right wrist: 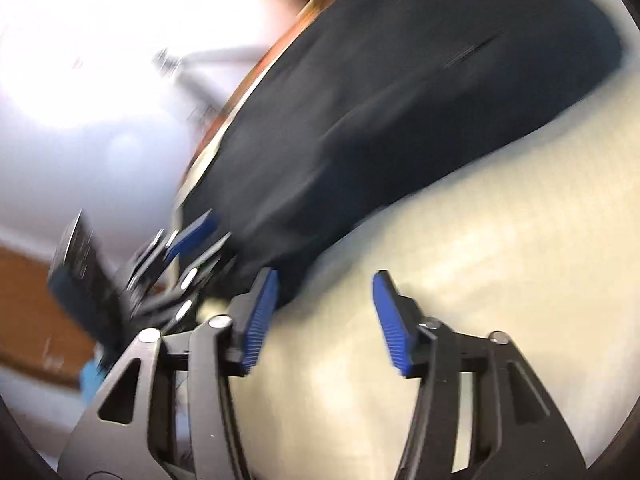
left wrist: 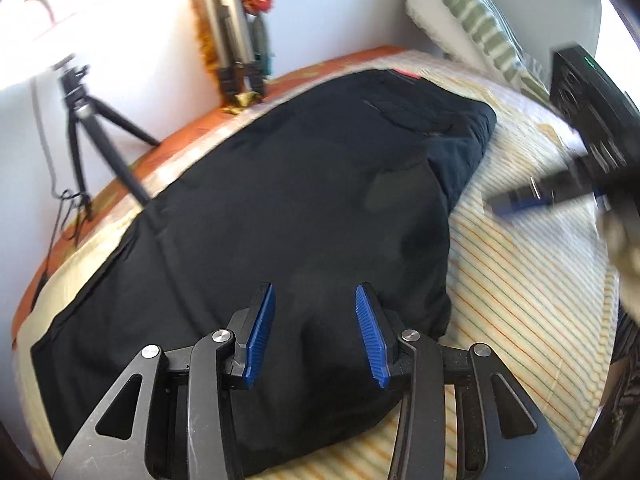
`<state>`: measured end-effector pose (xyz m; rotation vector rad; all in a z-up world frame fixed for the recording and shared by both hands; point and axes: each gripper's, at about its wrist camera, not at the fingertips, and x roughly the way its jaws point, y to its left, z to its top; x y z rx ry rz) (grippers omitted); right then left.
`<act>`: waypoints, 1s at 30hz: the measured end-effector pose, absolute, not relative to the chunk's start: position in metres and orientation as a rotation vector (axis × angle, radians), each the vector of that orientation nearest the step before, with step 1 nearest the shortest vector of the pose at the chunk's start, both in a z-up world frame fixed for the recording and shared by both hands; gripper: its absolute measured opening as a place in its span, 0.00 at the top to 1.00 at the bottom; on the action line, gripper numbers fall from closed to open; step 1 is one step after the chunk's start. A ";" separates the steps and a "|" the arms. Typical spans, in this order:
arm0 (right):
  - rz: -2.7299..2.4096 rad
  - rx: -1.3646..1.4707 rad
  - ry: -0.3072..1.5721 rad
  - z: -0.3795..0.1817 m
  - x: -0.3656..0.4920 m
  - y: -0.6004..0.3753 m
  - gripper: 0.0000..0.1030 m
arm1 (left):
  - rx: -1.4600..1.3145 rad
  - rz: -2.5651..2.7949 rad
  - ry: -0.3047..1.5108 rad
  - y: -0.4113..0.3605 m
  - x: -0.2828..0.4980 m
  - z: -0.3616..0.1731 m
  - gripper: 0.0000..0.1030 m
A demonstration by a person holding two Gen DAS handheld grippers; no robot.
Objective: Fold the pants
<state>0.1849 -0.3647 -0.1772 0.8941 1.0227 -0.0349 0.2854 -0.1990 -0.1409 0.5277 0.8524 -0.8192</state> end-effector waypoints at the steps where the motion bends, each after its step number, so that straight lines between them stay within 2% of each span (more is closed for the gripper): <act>1: -0.104 0.913 0.998 -0.178 0.180 -0.384 0.47 | 0.561 -0.815 0.852 -0.202 0.284 -0.146 0.60; 4: -0.220 1.023 0.922 -0.183 0.172 -0.430 0.47 | 0.664 -0.797 0.841 -0.208 0.280 -0.164 0.60; 11: -0.304 0.984 0.861 -0.184 0.189 -0.454 0.45 | 0.633 -0.797 0.840 -0.206 0.283 -0.164 0.60; 13: -0.307 0.968 0.855 -0.179 0.192 -0.455 0.51 | 0.632 -0.794 0.844 -0.208 0.284 -0.162 0.60; 15: -0.297 0.955 0.854 -0.173 0.192 -0.452 0.71 | 0.621 -0.784 0.830 -0.203 0.281 -0.155 0.60; 17: -0.283 0.903 0.832 -0.155 0.192 -0.447 0.75 | 0.553 -0.802 0.807 -0.199 0.276 -0.139 0.60; 20: -0.269 0.731 0.788 -0.121 0.193 -0.434 0.78 | 0.498 -0.846 0.764 -0.200 0.265 -0.124 0.60; 22: -0.294 0.634 0.802 -0.113 0.200 -0.427 0.80 | 0.533 -0.862 0.786 -0.211 0.262 -0.134 0.60; 25: -0.348 0.622 0.887 -0.136 0.205 -0.431 0.82 | 0.599 -0.854 0.855 -0.222 0.263 -0.162 0.60; 30: -0.370 0.587 0.960 -0.150 0.207 -0.431 0.81 | 0.501 -0.849 0.889 -0.208 0.266 -0.165 0.61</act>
